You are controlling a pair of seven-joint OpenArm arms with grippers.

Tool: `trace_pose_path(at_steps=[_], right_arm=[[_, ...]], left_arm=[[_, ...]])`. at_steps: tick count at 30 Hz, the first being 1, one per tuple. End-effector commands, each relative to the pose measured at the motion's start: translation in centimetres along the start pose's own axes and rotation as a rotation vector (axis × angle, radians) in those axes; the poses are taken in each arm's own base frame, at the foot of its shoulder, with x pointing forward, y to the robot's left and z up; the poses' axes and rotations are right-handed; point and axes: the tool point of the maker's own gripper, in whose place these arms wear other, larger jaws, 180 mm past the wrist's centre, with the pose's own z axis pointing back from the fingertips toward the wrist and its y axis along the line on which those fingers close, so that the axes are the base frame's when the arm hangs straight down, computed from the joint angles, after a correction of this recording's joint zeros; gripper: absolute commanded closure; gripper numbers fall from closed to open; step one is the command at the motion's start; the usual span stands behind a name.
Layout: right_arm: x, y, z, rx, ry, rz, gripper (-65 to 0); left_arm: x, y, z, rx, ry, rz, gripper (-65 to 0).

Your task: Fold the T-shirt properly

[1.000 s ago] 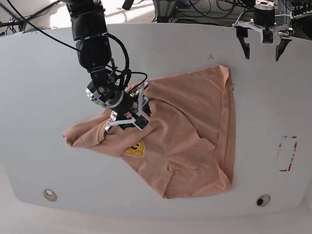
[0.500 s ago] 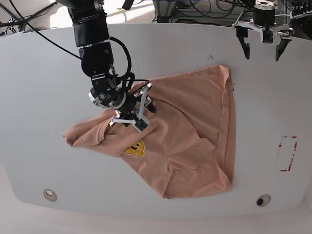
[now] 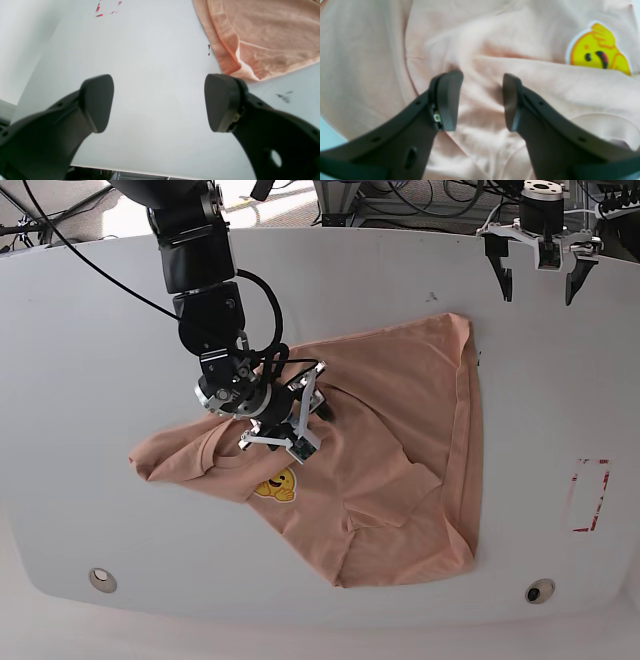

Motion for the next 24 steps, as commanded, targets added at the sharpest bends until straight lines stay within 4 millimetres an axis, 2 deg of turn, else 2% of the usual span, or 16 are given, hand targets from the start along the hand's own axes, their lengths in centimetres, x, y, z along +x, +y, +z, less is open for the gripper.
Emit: trace_pose_path(at_steps=[1, 15, 17, 21, 24], right_arm=[[2.4, -0.4, 0.2, 0.0, -0.068, 0.008, -27.7], [1.1, 0.4, 0.0, 0.016, -0.046, -0.009, -26.5], [1.1, 0.3, 0.0, 0.014, -0.046, -0.011, -20.3], [1.2, 0.3, 0.1, 0.013, -0.049, -0.006, 0.0], [1.3, 0.1, 0.1, 0.01, -0.048, -0.004, 0.0]], left_arm=[[0.8, 0.3, 0.2, 0.005, -0.032, -0.009, -53.1], [0.8, 0.3, 0.2, 0.004, -0.032, -0.008, -53.1], [1.1, 0.2, 0.0, 0.005, -0.041, -0.006, -53.1], [1.2, 0.3, -0.4, 0.011, -0.042, -0.004, -53.1], [0.6, 0.4, -0.5, 0.012, -0.005, -0.003, -53.1]])
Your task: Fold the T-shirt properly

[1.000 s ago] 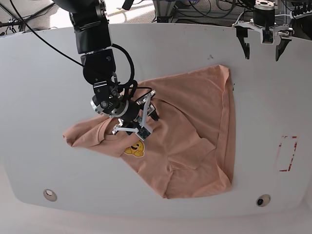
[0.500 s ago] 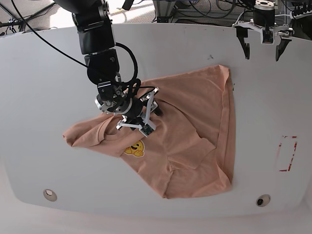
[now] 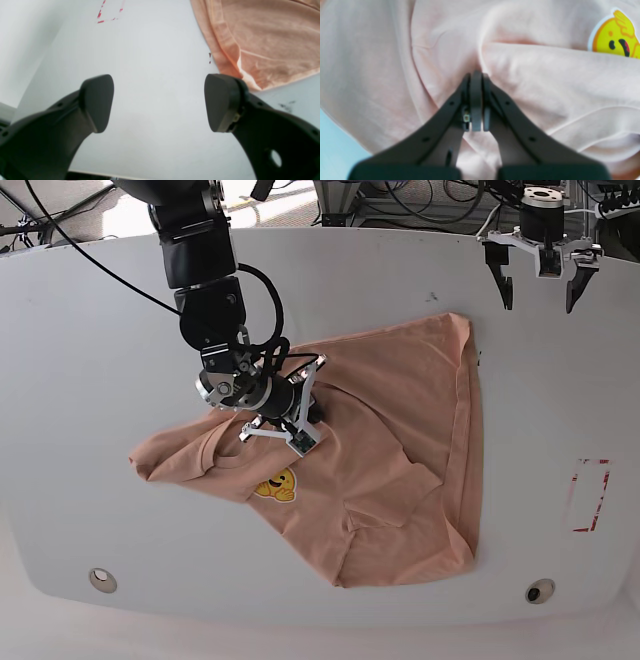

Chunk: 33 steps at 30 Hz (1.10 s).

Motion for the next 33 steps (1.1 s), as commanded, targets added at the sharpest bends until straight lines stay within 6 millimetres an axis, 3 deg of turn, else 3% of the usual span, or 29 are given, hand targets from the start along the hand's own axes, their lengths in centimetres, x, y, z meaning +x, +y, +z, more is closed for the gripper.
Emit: trace_pose_path(at_steps=[1, 5, 8, 12, 15, 19, 22, 27, 30, 33], right_arm=[[2.3, -0.7, 0.4, -0.009, -0.063, 0.015, 0.0], [2.5, -0.7, 0.6, -0.011, -0.07, 0.017, 0.0], [3.9, -0.8, 1.4, -0.029, -0.108, 0.037, 0.0], [4.3, -1.3, 3.2, -0.07, -0.107, 0.057, -0.5], [4.2, -3.1, 4.8, -0.13, -0.11, 0.023, -5.9], [3.7, -4.9, 6.5, -0.169, -0.118, -0.043, -26.8], [3.1, -5.7, 7.6, -0.134, -0.133, -0.119, -38.2], [0.9, -7.9, 9.9, -0.091, -0.178, -0.344, -39.8], [-0.8, -8.4, 10.0, -0.033, -0.189, -0.468, -40.0], [-0.8, -8.0, 9.5, 0.038, -0.233, -0.544, -40.1]], left_arm=[[0.2, 0.3, 0.2, 0.005, -0.002, -0.008, -53.1], [0.5, 0.5, -0.2, 0.013, -0.006, -0.005, -53.1], [0.6, 0.5, -0.3, 0.013, -0.009, -0.005, -53.1], [0.6, 0.5, -0.3, 0.013, -0.01, -0.007, -53.1], [0.7, 0.5, -0.3, 0.013, -0.011, -0.006, -53.1], [0.7, 0.5, -0.4, 0.014, -0.013, -0.006, -53.1], [0.7, 0.5, -0.4, 0.013, -0.013, -0.005, -53.1], [0.7, 0.4, -0.4, 0.011, -0.013, -0.004, -53.1], [0.7, 0.3, -0.5, 0.009, -0.013, -0.003, -53.1], [0.9, 0.3, -0.6, 0.009, -0.019, -0.001, -53.1]])
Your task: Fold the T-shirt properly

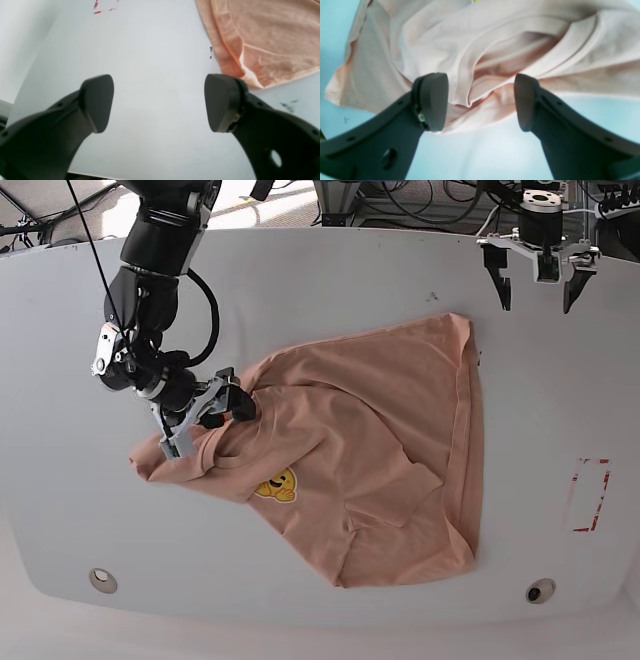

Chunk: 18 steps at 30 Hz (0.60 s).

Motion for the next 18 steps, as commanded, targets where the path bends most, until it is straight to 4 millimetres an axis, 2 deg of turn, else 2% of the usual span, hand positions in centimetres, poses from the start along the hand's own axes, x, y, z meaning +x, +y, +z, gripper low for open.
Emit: trace_pose_path(at_steps=[1, 7, 18], right_arm=[[1.8, 1.2, -0.5, 0.101, -0.084, -0.055, -40.1], [0.8, 1.3, -1.0, 0.149, -0.066, -0.122, -40.1], [-0.2, 1.6, -1.6, 0.135, -0.032, -0.213, -40.1]], left_arm=[[1.2, 0.4, 0.0, 0.011, -0.046, -0.006, -53.1], [0.4, 0.6, -0.2, 0.016, 0.002, -0.006, -53.1], [0.4, 0.6, -0.2, 0.017, 0.007, -0.006, -53.1]])
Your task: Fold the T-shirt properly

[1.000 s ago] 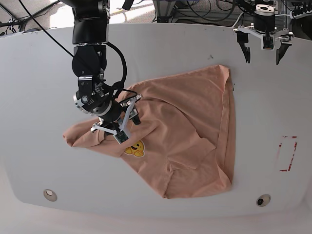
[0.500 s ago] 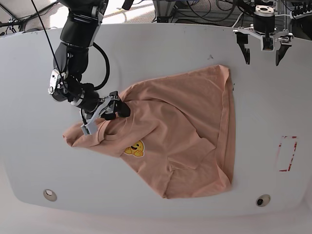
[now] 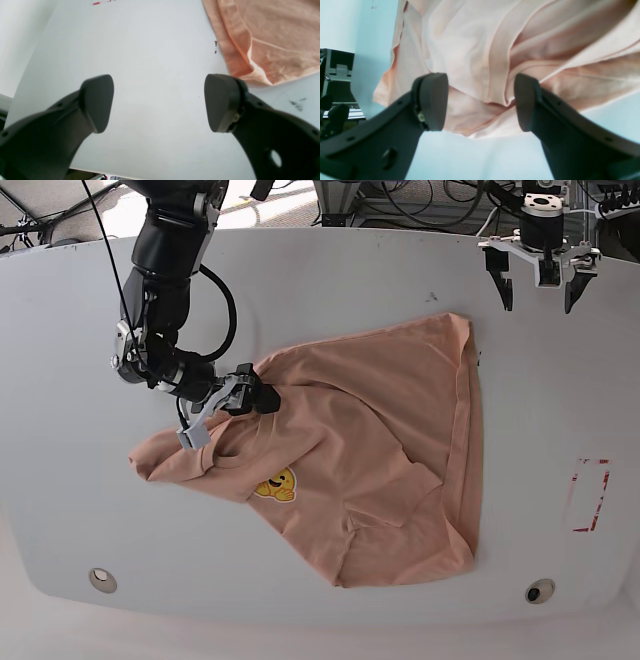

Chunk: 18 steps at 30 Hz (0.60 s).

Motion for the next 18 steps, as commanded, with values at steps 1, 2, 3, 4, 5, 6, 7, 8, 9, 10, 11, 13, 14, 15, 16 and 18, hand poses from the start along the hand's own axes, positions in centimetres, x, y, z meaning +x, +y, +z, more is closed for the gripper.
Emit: trace_pose_path(at_steps=[1, 2, 3, 4, 5, 6, 7, 8, 9, 10, 11, 13, 14, 15, 16, 18], right_arm=[[2.0, 0.2, 0.5, -0.001, -0.05, 0.006, -40.1], [1.8, 0.2, 0.5, -0.004, -0.045, 0.003, -40.0], [1.4, 0.6, 0.2, 0.002, -0.03, 0.015, -40.0], [1.4, 1.0, 0.1, 0.005, -0.023, 0.033, -40.0], [1.5, 1.5, 0.1, 0.006, -0.014, 0.07, -40.0], [1.9, 2.3, 0.1, 0.006, -0.009, 0.128, -40.0], [2.0, 3.6, -0.1, 0.018, 0.003, 0.194, -40.0], [1.9, 4.3, -0.3, 0.022, 0.01, 0.234, -40.0], [1.9, 5.3, -0.6, 0.029, 0.013, 0.278, -40.0], [2.1, 6.4, -0.9, 0.03, 0.019, 0.344, -40.0], [2.0, 7.1, -1.1, 0.024, 0.031, 0.389, -40.0], [1.9, 7.6, -1.5, -0.004, 0.054, 0.467, -40.0], [2.1, 7.8, -1.7, -0.023, 0.062, 0.515, -40.0], [2.3, 7.9, -2.1, -0.043, 0.068, 0.556, -40.0], [2.3, 8.3, -2.4, -0.048, 0.07, 0.594, -40.0], [1.7, 9.8, -3.8, -0.039, 0.084, 0.699, -40.0]], left_arm=[[0.9, 0.4, 0.2, 0.008, -0.037, -0.007, -53.1], [0.9, 0.4, 0.2, 0.008, -0.037, -0.007, -53.1], [1.0, 0.4, 0.2, 0.008, -0.038, -0.007, -53.1], [1.0, 0.4, 0.2, 0.008, -0.038, -0.007, -53.1], [1.0, 0.4, 0.2, 0.008, -0.038, -0.007, -53.1], [1.0, 0.4, 0.2, 0.008, -0.038, -0.007, -53.1], [1.0, 0.4, 0.2, 0.008, -0.038, -0.007, -53.1], [1.0, 0.4, 0.2, 0.007, -0.038, -0.007, -53.1], [1.0, 0.3, 0.2, 0.006, -0.039, -0.006, -53.1], [1.0, 0.3, 0.2, 0.006, -0.039, -0.006, -53.1], [1.0, 0.3, 0.2, 0.004, -0.039, -0.006, -53.1], [1.0, 0.3, 0.2, 0.004, -0.039, -0.006, -53.1], [1.0, 0.3, 0.2, 0.004, -0.039, -0.006, -53.1], [1.0, 0.2, 0.2, 0.005, -0.038, -0.004, -53.1], [1.0, 0.2, 0.2, 0.005, -0.038, -0.004, -53.1], [1.0, 0.3, 0.2, 0.006, -0.038, -0.005, -53.1]])
